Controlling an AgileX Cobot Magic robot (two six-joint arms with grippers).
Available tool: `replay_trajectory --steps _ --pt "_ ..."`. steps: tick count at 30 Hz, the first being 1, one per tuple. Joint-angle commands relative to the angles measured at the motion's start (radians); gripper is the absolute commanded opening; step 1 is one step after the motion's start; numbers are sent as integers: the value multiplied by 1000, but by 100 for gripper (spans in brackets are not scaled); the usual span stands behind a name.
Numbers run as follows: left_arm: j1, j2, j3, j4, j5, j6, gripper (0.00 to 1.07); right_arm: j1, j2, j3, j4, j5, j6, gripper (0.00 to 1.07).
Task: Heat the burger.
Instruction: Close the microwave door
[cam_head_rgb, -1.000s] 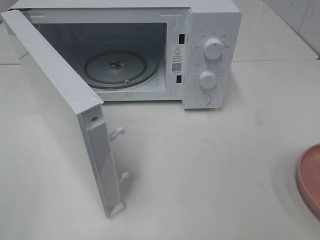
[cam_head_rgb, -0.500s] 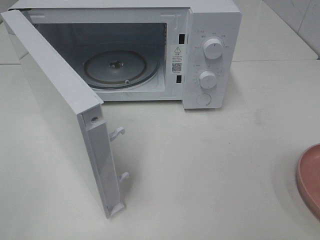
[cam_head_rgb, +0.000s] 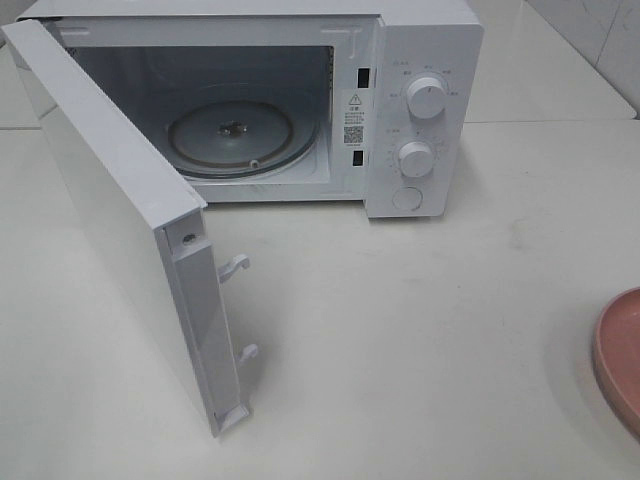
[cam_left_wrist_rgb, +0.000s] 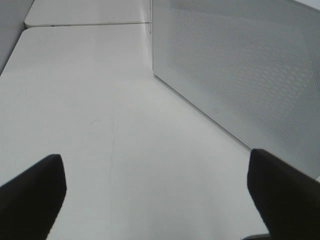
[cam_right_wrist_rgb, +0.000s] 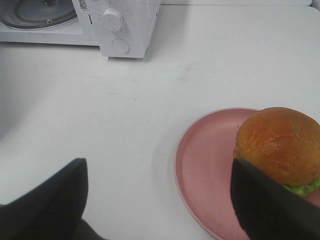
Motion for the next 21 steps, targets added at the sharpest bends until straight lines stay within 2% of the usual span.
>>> replay_trajectory --steps 1,7,9,10,12,13,14,15,17,18,20,21 --pt "3 -15 -18 -5 -35 -5 90 -4 -26 1 3 -8 -12 75" --pt "3 47 -24 -4 -95 -5 86 -4 -26 1 3 -8 -12 75" --pt "3 102 -24 -11 -155 -6 80 -4 -26 1 3 -8 -12 75" --pt "3 102 -24 -11 -155 -6 80 -4 -26 1 3 -8 -12 75" --pt "3 181 -24 -15 -238 -6 70 -4 -26 1 3 -8 -12 75" --pt "3 181 -24 -15 -238 -6 70 -4 -26 1 3 -8 -12 75" --pt "3 197 -24 -15 -259 -6 64 -4 -26 1 3 -8 -12 75" --pt "3 197 -24 -15 -259 -6 64 -4 -26 1 3 -8 -12 75" --pt "3 260 -21 -15 -309 -6 56 -4 -26 1 3 -8 -12 75" --pt "3 260 -21 -15 -309 -6 56 -4 -26 1 3 -8 -12 75" --pt "3 341 -21 -15 -345 -6 45 -4 -26 1 3 -8 -12 75" --pt "3 341 -21 -15 -345 -6 45 -4 -26 1 3 -8 -12 75"
